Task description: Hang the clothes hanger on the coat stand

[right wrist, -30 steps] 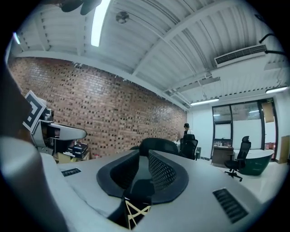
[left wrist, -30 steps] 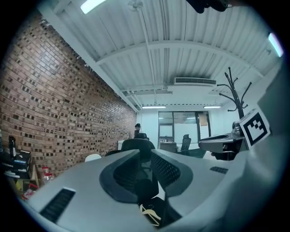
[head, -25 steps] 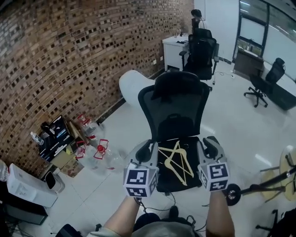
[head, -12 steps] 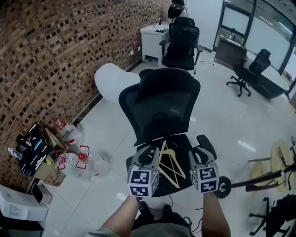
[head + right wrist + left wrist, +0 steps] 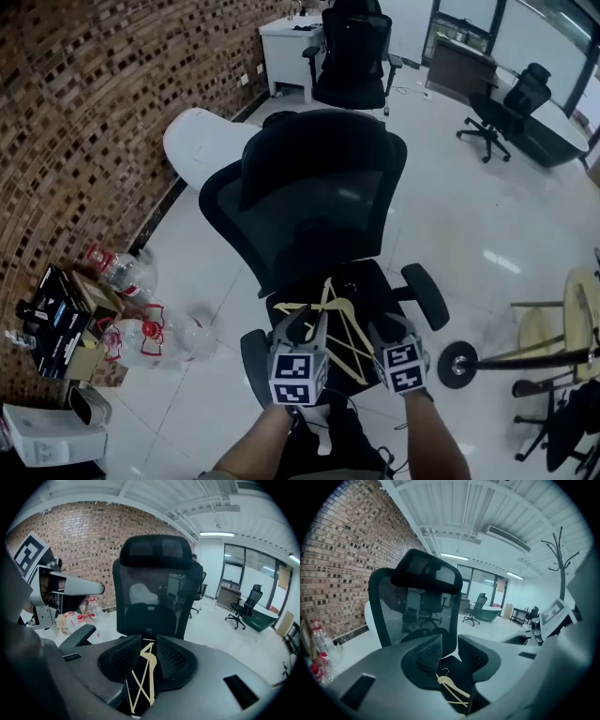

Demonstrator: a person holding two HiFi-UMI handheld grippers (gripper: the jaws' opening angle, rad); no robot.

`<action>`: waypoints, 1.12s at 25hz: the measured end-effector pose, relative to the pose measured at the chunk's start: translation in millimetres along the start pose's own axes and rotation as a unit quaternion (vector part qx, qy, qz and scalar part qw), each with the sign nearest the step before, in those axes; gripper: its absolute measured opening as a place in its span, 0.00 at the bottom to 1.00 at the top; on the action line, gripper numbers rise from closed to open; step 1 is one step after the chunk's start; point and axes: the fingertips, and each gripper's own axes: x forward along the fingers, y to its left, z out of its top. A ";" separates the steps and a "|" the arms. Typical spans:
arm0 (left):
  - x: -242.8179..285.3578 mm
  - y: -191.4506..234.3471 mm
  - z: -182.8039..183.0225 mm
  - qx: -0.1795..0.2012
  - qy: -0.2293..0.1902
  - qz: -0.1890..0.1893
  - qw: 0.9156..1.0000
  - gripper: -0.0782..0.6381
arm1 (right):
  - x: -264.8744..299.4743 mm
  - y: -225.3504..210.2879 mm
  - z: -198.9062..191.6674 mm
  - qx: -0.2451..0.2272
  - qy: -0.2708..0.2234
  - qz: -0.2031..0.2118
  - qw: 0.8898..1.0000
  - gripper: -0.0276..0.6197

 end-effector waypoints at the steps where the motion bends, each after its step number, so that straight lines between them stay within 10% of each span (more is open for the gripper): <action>1: 19.8 6.4 -8.3 -0.001 0.003 0.003 1.000 0.26 | 21.5 -6.4 -11.1 0.002 0.010 0.004 1.000 0.18; 15: 200.1 54.9 -123.7 -0.017 0.060 0.022 0.998 0.26 | 243.1 -66.1 -150.4 0.021 0.112 0.040 0.993 0.19; 28: 263.6 76.2 -208.2 -0.033 0.090 0.022 0.995 0.26 | 368.5 -55.0 -286.6 0.005 0.221 0.095 0.971 0.19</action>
